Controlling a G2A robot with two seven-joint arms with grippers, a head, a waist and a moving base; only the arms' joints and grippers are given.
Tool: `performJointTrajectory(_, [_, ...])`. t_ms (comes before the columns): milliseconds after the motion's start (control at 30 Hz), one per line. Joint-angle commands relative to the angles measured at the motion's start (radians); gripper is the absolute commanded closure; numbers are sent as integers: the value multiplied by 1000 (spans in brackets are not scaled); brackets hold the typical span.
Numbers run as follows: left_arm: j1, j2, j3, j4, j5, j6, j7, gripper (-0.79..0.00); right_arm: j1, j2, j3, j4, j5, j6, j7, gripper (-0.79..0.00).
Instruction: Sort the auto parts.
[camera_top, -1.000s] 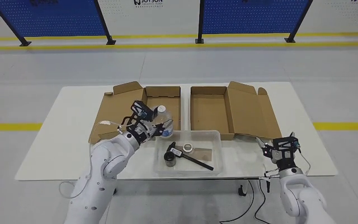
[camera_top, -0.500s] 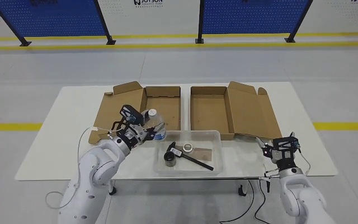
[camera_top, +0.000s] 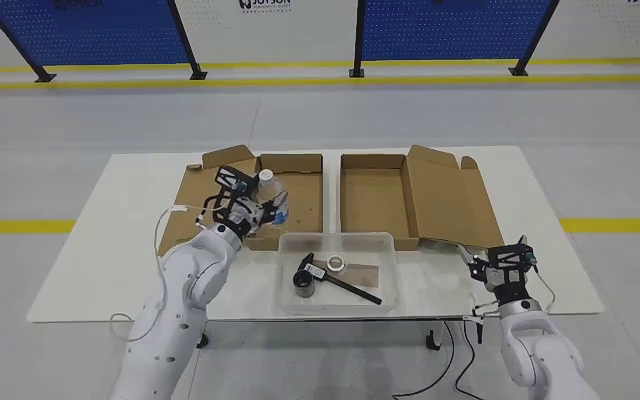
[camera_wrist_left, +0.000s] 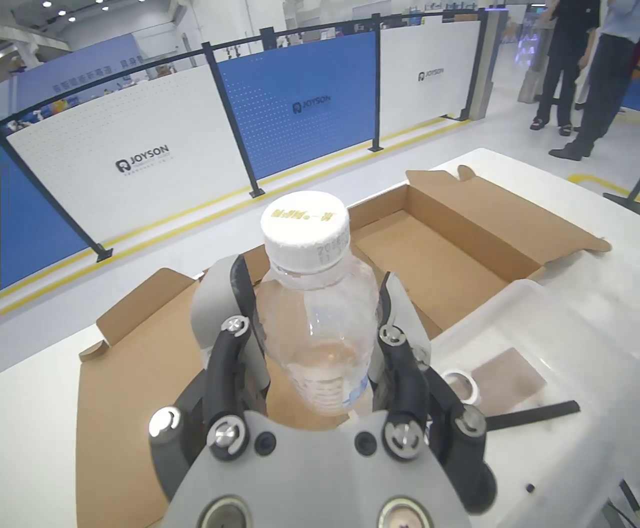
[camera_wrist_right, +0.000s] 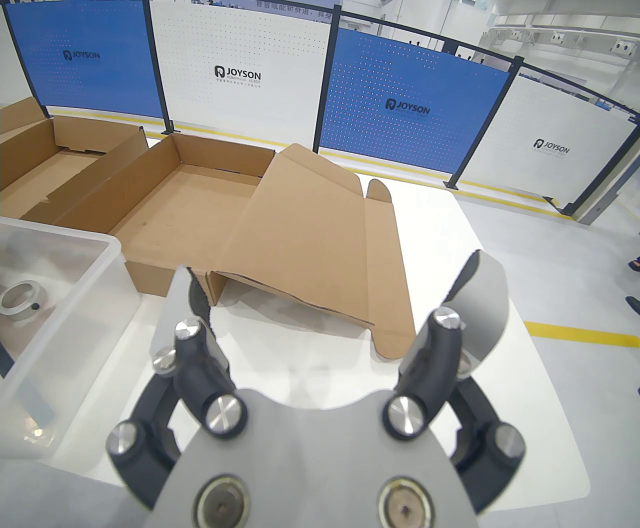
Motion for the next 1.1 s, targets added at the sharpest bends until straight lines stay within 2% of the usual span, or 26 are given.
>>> performJointTrajectory(0, [-22, -5, 21, 32, 9, 44, 3, 0, 0, 0, 0, 0, 0, 0, 0, -785])
performJointTrajectory(367, [-103, -28, 94, 183, 43, 199, 37, 0, 0, 0, 0, 0, 0, 0, 0, -785])
performJointTrajectory(833, [-201, -58, 160, 362, 15, 277, 79, 0, 0, 0, 0, 0, 0, 0, 0, -785])
performJointTrajectory(1067, [-283, -83, 203, 501, -13, 319, 102, 0, 0, 0, 0, 0, 0, 0, 0, -785])
